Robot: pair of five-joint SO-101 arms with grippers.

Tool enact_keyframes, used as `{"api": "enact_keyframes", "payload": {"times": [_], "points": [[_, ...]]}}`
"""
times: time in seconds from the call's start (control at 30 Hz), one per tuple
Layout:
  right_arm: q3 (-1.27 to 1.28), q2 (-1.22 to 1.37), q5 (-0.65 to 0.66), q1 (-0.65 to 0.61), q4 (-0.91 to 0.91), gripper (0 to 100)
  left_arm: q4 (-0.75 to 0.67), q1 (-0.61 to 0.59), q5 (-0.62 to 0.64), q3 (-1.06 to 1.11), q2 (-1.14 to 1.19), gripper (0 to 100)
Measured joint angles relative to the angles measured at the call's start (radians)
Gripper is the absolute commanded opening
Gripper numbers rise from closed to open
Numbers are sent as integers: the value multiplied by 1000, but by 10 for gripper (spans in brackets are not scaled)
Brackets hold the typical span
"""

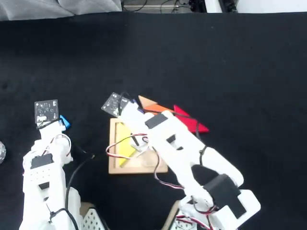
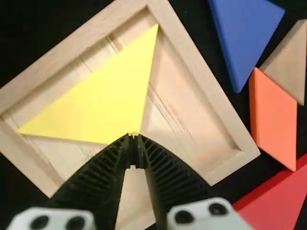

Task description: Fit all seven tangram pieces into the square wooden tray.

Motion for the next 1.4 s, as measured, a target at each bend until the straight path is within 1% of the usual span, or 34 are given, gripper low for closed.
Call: {"api": "enact_keyframes", "payload": {"times": [0.3,0.5,0.83,1.0,1.1,1.2,1.33,1.4], "points": [[5,-2,9,0,0,11,0,0,0,0,0,30],[-15,48,9,0,0,11,0,0,0,0,0,30],[-57,72,9,-137,-37,11,0,0,0,0,0,30],[-57,72,-2,-138,-49,11,0,0,0,0,0,30],[-57,57,-34,-123,-43,11,0,0,0,0,0,32],[-57,-52,-32,-86,38,11,0,0,0,0,0,32],[-44,-278,-32,12,115,19,0,0,0,0,0,33],[-12,-371,-38,81,129,57,0,0,0,0,0,33]]}}
